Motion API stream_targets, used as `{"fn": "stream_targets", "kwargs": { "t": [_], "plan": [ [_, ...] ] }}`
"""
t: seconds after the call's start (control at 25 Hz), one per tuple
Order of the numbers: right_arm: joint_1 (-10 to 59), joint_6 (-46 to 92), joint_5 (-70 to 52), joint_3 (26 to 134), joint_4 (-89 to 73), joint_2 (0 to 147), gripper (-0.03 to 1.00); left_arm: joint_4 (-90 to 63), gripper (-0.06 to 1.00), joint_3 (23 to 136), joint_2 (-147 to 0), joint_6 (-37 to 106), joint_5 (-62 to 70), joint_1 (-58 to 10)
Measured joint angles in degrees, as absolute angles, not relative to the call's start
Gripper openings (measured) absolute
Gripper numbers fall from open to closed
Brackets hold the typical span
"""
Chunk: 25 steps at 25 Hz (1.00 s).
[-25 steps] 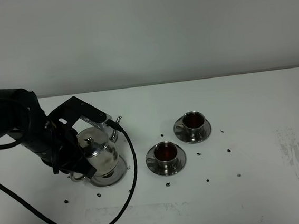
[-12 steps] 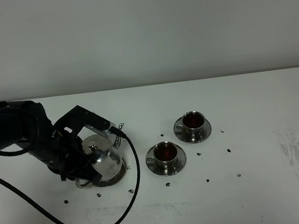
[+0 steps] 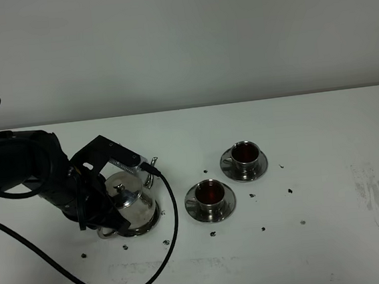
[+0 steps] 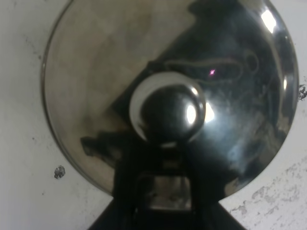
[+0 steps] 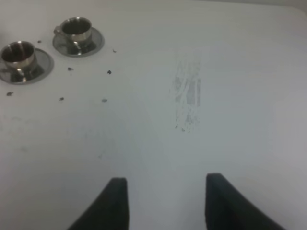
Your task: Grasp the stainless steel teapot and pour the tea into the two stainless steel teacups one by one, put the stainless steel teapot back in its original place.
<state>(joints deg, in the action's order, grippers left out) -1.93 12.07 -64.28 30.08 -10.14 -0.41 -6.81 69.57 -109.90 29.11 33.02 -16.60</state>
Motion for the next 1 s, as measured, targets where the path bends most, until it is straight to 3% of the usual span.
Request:
{"fn": "stream_targets", "kwargs": {
  "t": [0.72,1.0],
  "plan": [
    [-1.93,12.07,-64.28,30.08,-10.14,-0.41,0.36,-6.94,0.22,69.57,-110.74,29.11,32.29,-16.6],
    [-1.93,12.07,-64.28,30.08,-10.14,-0.41,0.36,-7.06,0.38,69.57,-110.74,29.11,32.84,-16.6]
  ]
}}
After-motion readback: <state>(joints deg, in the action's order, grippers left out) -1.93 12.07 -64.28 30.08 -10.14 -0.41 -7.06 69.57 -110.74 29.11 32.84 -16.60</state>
